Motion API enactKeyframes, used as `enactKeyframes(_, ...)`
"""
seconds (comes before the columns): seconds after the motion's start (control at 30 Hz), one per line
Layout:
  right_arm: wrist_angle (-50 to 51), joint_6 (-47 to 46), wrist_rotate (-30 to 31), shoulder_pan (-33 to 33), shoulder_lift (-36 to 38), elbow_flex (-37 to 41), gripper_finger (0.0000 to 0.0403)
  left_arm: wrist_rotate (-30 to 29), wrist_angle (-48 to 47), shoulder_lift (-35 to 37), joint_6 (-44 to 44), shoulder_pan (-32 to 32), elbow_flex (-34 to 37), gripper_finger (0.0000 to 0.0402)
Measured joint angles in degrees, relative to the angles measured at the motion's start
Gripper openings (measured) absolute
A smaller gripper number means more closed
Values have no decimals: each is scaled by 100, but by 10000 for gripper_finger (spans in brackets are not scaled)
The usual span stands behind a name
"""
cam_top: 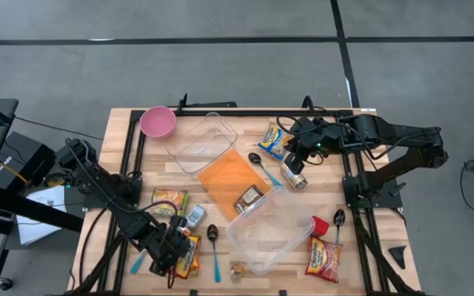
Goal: Pick & Place Food Item
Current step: Put the red noodle pack into the bottom transparent bin
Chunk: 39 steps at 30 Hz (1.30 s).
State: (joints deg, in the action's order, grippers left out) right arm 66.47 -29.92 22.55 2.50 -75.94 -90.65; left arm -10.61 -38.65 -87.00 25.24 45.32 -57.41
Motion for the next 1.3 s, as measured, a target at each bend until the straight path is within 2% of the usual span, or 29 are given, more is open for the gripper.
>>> enactKeyframes(0.17,0,-3,0,0,0,0,94,-51,-46,8,295,0,4,23)
enactKeyframes(0.23,-1,-8,0,0,0,0,94,-36,-66,67,369,-2,12,7)
enactKeyframes(0.7,-110,-8,0,0,-2,0,94,-59,154,1627,975,-277,21,0)
enactKeyframes(0.97,-41,-85,1,0,210,2,94,-167,296,1976,981,-1198,-546,0)
enactKeyframes(1.17,36,-313,251,4,502,-10,94,-193,330,1802,982,-2145,-1187,0)
enactKeyframes(1.3,60,-393,457,4,689,-5,94,-193,781,1616,1045,-2664,-1451,0)
